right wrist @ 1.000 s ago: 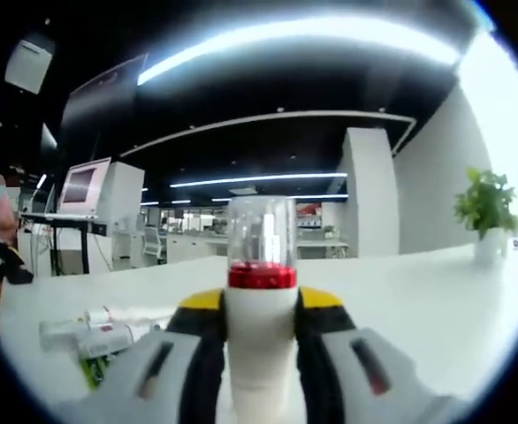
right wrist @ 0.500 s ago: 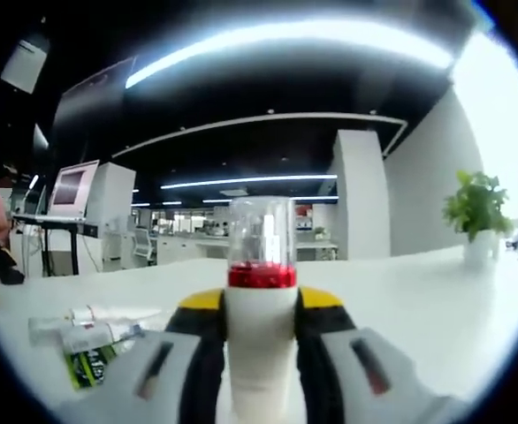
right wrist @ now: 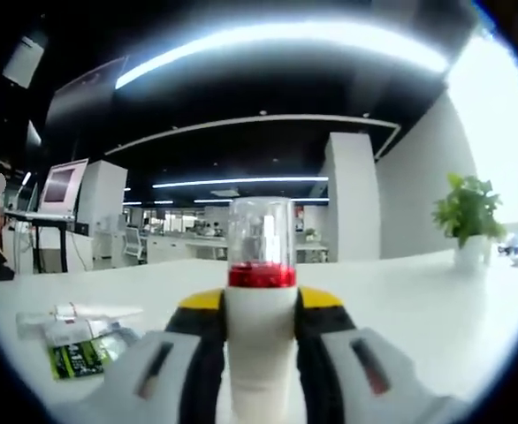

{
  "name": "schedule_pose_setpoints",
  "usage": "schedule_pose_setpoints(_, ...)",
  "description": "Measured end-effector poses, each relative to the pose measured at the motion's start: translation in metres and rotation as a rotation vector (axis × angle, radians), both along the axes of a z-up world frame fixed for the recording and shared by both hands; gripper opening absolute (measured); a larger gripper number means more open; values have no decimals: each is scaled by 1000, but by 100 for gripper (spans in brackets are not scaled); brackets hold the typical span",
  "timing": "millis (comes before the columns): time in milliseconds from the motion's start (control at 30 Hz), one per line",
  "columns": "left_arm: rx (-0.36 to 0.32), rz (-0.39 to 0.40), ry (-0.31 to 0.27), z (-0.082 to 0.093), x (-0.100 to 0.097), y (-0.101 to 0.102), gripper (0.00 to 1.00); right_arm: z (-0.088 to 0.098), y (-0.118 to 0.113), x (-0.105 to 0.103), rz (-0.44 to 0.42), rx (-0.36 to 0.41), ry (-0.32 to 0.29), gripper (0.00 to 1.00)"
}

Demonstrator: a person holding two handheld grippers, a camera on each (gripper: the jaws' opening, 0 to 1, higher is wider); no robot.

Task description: Arrange the skincare products in the storage area until every visible bottle or jar stands upright without overlapping.

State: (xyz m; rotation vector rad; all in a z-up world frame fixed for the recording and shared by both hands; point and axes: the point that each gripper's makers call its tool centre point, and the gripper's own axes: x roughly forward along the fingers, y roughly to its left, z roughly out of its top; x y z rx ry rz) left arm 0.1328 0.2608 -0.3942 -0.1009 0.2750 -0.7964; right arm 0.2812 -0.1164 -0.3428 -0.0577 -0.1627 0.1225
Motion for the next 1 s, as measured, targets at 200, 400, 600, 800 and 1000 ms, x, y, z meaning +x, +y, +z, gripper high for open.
schedule_pose_setpoints(200, -3, 4, -5, 3, 0, 0, 89, -2, -7, 2, -13, 7, 5, 29)
schedule_pose_setpoints(400, 1, 8, -1, 2, -1, 1, 89, -2, -17, 6, -34, 23, 5, 29)
schedule_pose_setpoints(600, 3, 10, 5, 0, 0, 1, 89, -2, -25, 9, -45, 38, 5, 29)
schedule_pose_setpoints(800, 1, 11, 5, 1, 1, 0, 89, -7, -25, 12, -42, 41, 14, 29)
schedule_pose_setpoints(1000, 3, 11, 11, -1, 1, 0, 89, -11, -24, 10, -48, 38, 13, 29)
